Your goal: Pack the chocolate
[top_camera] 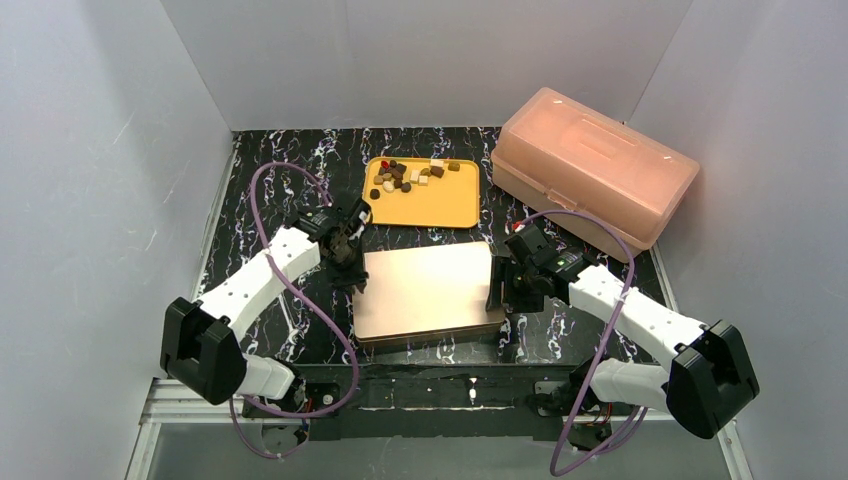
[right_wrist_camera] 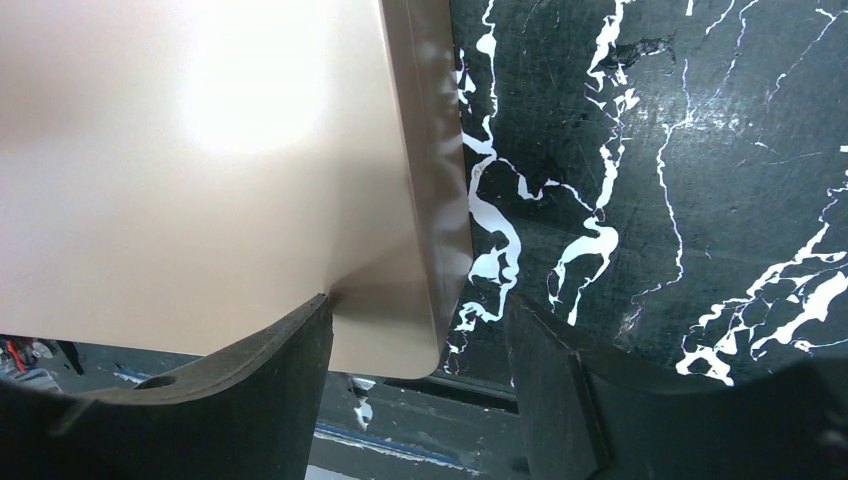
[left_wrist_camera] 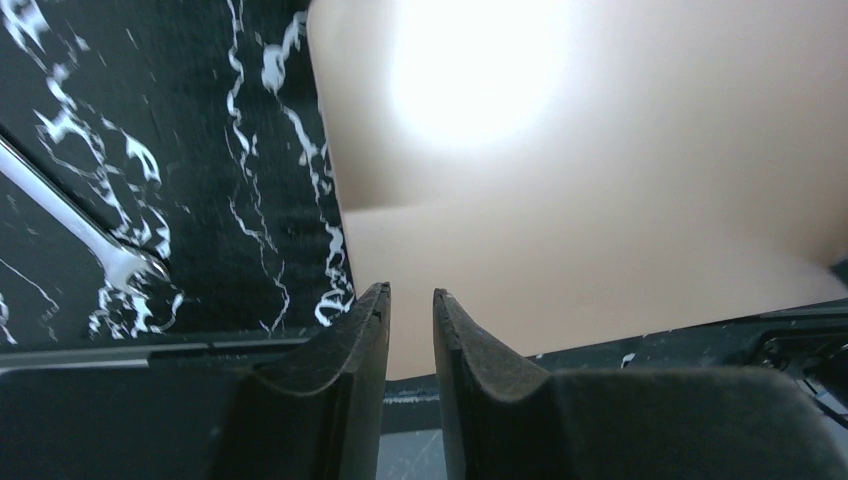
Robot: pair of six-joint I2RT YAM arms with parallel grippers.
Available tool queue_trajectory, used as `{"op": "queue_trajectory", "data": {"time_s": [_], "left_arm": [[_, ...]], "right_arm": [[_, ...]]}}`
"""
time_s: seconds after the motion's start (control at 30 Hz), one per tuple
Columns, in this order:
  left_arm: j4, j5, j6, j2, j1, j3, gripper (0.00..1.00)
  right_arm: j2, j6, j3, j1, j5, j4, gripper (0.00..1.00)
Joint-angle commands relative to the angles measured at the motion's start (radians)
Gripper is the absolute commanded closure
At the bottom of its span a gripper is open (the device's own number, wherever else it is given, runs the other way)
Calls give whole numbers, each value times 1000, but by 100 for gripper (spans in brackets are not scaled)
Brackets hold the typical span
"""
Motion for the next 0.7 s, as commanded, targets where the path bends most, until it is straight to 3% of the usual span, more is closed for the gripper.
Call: {"op": "queue_trajectory", "data": {"time_s": [0.0,0.3,0.67], "left_arm": [[13,67,-61,-50,-9,-97,81],[-6,7,-124,-65,-12,-218,90],[43,-41,-176,-13,-13,-277,93]], "right_arm": [[15,-25,32,-5,21,3,29],[24,-21,18,-5,15,14,29],[12,-21,9,-7,10,15,29]]}}
